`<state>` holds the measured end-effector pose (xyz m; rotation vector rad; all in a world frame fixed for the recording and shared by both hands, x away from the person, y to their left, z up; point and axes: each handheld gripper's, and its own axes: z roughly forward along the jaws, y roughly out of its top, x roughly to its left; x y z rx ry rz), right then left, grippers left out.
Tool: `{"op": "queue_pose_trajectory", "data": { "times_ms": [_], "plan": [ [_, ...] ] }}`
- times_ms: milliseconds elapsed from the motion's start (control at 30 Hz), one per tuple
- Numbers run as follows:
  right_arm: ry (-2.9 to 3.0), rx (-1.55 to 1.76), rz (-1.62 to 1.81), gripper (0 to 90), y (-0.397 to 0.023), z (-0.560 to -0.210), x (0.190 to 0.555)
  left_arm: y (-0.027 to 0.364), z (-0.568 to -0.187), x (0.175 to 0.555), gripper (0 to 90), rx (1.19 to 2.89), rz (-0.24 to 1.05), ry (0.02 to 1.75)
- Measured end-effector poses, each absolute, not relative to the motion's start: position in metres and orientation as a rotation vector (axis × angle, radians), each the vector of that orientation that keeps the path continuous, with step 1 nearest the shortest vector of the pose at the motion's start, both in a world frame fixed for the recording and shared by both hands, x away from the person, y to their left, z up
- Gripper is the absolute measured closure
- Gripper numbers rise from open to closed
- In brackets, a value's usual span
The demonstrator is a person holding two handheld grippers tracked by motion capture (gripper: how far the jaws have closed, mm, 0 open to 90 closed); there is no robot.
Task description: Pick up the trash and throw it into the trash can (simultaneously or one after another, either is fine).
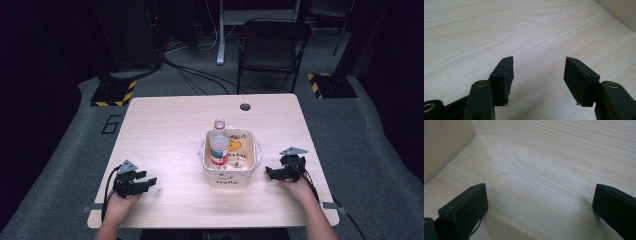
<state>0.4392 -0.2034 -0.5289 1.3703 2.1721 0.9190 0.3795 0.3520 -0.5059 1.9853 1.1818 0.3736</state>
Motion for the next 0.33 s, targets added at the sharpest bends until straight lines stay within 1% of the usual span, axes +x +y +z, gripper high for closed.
{"op": "queue_pose_trajectory", "data": {
  "times_ms": [133, 333],
  "plan": [
    [2.171, 1.371, 0.919, 0.0, -0.2034, -0.5289, 0.4391, 0.3555, -0.5087, 0.3785, 40.6, 1.947, 0.369, 1.197],
    [2.170, 1.372, 0.919, 0.0, -0.2033, -0.5289, 0.4390, 0.3584, -0.5107, 0.3783, 38.9, 1.939, 0.375, 1.227]
  ]
}}
